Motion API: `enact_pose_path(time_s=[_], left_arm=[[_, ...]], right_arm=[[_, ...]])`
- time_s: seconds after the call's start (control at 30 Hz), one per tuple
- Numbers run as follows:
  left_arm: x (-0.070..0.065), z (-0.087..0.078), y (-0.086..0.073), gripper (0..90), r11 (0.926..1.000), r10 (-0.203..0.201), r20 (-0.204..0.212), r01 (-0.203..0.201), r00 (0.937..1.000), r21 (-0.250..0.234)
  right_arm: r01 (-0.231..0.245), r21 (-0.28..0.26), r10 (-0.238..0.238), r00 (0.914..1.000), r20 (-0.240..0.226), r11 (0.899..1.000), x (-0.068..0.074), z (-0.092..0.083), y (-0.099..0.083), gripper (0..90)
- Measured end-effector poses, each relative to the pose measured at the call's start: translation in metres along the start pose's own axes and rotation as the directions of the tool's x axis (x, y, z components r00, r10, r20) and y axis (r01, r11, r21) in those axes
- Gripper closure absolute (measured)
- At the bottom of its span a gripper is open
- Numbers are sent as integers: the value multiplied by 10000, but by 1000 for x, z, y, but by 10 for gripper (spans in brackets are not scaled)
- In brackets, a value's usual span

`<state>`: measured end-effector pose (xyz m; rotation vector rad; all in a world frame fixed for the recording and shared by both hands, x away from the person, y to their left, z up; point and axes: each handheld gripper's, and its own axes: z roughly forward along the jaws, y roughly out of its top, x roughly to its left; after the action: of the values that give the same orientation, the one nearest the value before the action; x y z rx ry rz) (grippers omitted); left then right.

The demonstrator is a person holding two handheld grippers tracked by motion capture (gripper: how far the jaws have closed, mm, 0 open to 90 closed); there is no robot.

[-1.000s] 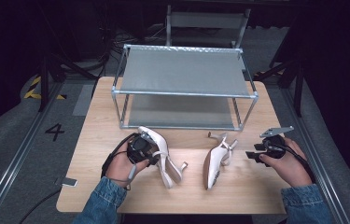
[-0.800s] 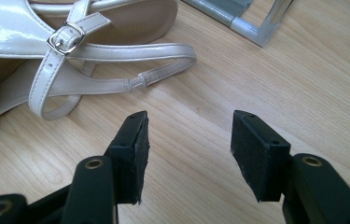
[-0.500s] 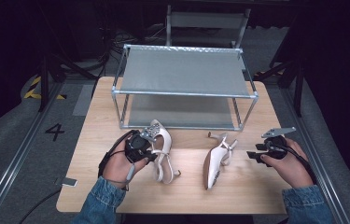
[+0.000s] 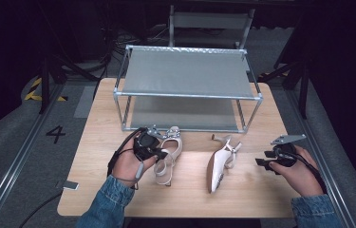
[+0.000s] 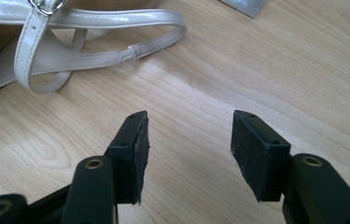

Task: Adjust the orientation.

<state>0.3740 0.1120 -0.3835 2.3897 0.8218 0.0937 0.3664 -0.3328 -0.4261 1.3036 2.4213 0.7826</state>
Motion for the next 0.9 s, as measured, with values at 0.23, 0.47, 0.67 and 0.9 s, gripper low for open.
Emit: enact_pose_path(time_s=[0.23, 0.47, 0.67, 0.9], left_arm=[[-2, 9, 6, 803, 9999, 19, -13, -19, 10000, -113], [-6, 10, 9, 700, 9994, -152, -147, 147, 9998, -313], [-8, 1, 11, 568, 9932, -494, -41, 487, 9988, -1054], [-18, 13, 22, 640, 9964, -637, 1178, 699, 9910, -489]], right_arm=[[-66, -110, 68, 9999, 108, 9999, -1, -3, -5, 475], [-120, -202, 123, 9998, 135, 9997, -1, -4, -5, 473], [-59, -199, 62, 9999, 155, 9998, -1, -4, -5, 470], [-190, -157, 192, 9997, 163, 9997, 0, -5, -11, 461]])
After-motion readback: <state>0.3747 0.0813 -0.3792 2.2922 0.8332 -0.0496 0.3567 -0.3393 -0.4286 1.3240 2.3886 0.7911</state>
